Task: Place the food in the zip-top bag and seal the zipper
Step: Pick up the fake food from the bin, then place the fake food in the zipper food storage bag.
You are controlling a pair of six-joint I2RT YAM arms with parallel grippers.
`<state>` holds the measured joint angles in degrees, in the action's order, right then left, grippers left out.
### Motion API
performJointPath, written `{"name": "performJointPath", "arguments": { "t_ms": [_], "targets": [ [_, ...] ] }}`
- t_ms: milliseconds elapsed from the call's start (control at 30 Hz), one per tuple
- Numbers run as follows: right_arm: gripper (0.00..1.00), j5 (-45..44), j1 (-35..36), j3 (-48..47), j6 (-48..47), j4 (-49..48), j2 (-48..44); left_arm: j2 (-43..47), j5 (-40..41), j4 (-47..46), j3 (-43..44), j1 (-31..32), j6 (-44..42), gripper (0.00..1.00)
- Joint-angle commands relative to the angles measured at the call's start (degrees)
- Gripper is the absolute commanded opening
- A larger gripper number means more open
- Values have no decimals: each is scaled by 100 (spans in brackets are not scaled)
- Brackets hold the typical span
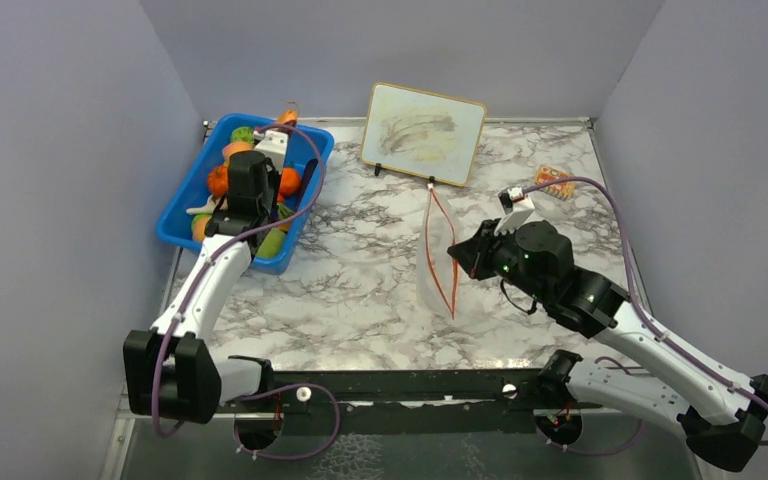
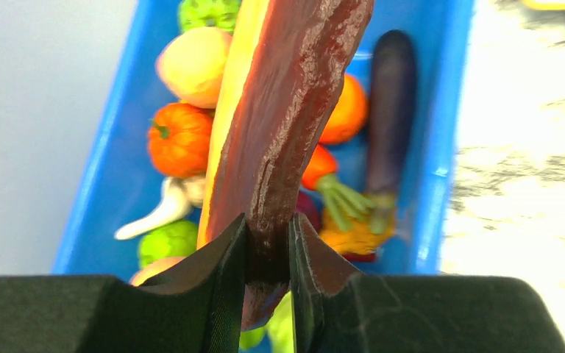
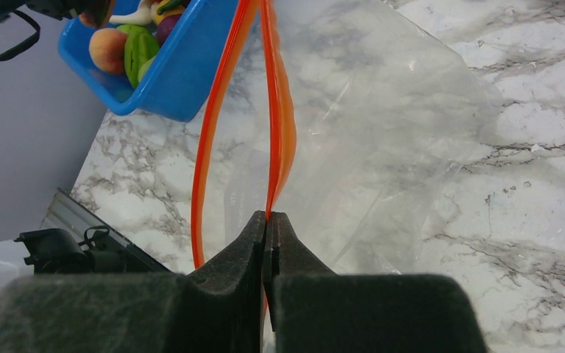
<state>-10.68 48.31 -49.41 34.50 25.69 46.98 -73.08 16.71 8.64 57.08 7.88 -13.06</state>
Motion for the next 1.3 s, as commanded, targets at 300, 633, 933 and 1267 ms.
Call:
{"name": "performJointPath", "arguments": {
  "t_ms": [300, 633, 933, 1267],
  "targets": [
    [1, -583, 29, -317, 285, -271, 644, 1392, -3447, -65, -306, -12, 2619, 0],
    [1, -149, 29, -298, 1384, -1060, 1213, 2289, -5772, -2273, -1088, 214, 4592, 0],
    [1, -255, 29, -231, 1787, -1553, 1500, 2222, -4852, -3386, -1133, 1318, 5627, 0],
    [1, -256, 29, -157, 2213, -2046, 1497, 1571, -3940, -4377, -1003, 2372, 6244, 0]
  ]
}}
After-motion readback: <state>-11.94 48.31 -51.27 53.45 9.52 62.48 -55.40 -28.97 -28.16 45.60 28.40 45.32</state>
